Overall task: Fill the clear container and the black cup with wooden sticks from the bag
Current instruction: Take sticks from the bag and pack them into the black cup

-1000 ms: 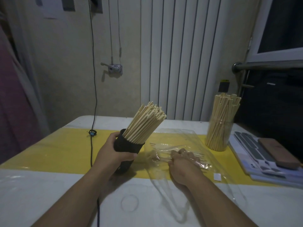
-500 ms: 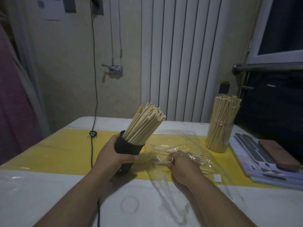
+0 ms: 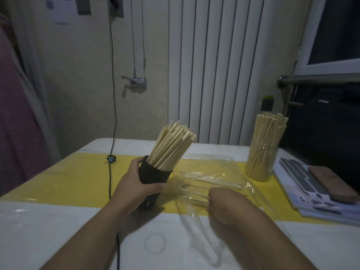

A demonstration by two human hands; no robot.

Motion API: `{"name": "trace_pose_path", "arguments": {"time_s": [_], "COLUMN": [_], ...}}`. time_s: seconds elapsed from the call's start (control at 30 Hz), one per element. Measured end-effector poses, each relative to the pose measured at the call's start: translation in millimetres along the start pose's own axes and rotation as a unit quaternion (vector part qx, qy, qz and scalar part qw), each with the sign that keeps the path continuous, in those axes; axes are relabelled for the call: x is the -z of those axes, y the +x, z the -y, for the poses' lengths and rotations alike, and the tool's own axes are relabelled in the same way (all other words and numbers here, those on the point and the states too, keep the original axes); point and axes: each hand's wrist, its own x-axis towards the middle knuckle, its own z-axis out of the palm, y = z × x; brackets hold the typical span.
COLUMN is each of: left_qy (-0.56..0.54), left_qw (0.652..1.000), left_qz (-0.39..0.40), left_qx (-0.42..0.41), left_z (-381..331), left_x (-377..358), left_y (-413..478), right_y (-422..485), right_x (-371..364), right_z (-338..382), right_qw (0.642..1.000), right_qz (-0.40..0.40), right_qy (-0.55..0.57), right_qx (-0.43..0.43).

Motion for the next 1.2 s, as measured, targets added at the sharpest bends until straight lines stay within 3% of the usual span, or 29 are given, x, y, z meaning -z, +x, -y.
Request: {"name": "trace_pose_path", "arguments": {"time_s": [0.27,0.4,0.93,1.03,1.2], "left_qy": [-0.025,-0.016,0.002,0.002,-0.003], "left_qw": [1.0,1.0,1.0,1.0,1.0], "left_qz": [0.014,-0.002,-0.015,-0.013,-0.009], "left_qx": [0.012,0.005,-0.01,-0.01,-0.003], "left_z": [1,2,1,2,3], "left_x": [1,-2,-4,-3,-3], "left_y": [0,0,0,0,2], "right_y": [-19,-31,-59,-63,-72], "right_x": [29,35,63,67,71], "right_z": [5,0,14,17,27], "right_qw": [0.998,0.996,0.998,0.997,0.979], "right_qz": [0.045,0.029,0.013,-0.025,-0.168], "right_qy": [-0.026,-0.069,-0.019,-0.017,-0.053], "right_qx": [0.023,0.045,0.063,0.066,0.099]}}
